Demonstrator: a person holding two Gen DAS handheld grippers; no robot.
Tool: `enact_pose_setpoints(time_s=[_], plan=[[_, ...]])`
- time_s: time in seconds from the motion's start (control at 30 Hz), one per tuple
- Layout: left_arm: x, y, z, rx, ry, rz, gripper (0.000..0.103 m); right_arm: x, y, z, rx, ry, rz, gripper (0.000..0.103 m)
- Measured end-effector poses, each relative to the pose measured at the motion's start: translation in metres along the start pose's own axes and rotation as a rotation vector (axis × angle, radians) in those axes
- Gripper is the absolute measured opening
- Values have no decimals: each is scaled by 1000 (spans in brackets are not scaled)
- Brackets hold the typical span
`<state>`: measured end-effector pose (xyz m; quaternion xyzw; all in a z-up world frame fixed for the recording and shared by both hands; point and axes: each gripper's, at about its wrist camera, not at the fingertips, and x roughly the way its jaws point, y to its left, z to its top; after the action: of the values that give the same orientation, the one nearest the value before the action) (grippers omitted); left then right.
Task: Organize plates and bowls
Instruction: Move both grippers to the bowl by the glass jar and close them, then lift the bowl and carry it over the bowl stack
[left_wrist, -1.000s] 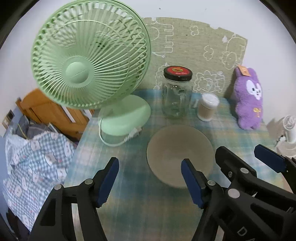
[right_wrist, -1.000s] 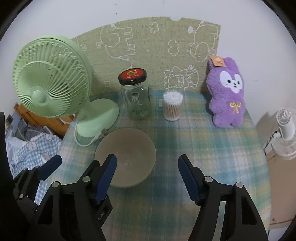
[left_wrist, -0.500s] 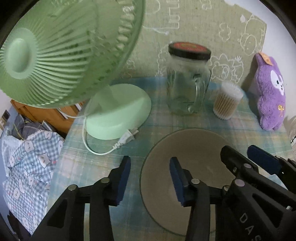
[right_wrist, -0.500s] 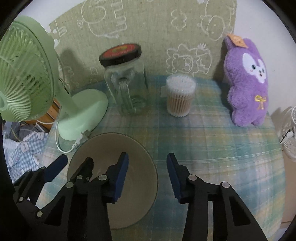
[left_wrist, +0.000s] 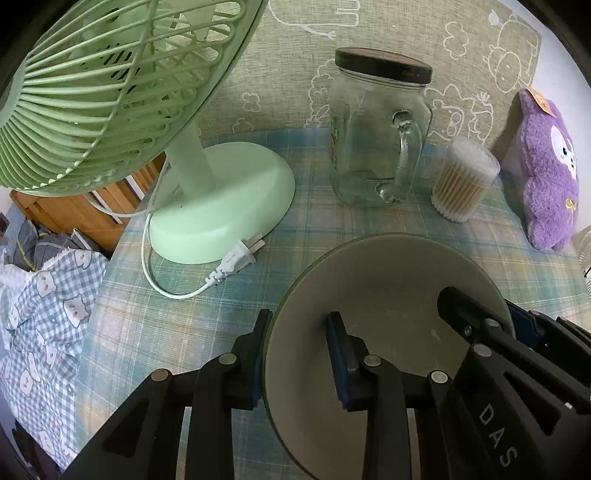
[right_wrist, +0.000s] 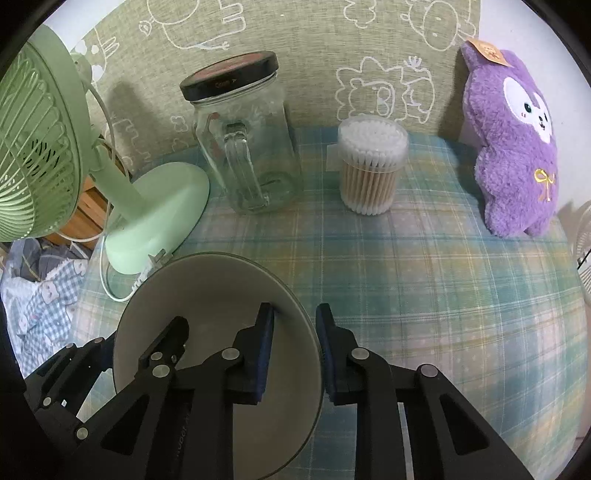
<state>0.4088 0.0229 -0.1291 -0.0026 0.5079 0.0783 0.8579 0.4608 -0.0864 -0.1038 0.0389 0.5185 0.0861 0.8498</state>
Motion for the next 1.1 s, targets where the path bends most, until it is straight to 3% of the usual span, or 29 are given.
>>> enact_pose_setpoints(time_s=[0.33, 0.57, 1.1], plan=[[-22, -1, -1, 0, -11, 1, 26, -28, 1, -4, 5, -9, -11, 26], [-63, -1, -7, 6, -50, -6, 26, -70, 3, -13, 19, -47, -15, 26], [-166, 14, -58, 34, -116, -47, 26, -186, 22, -77, 45, -117, -48, 26]])
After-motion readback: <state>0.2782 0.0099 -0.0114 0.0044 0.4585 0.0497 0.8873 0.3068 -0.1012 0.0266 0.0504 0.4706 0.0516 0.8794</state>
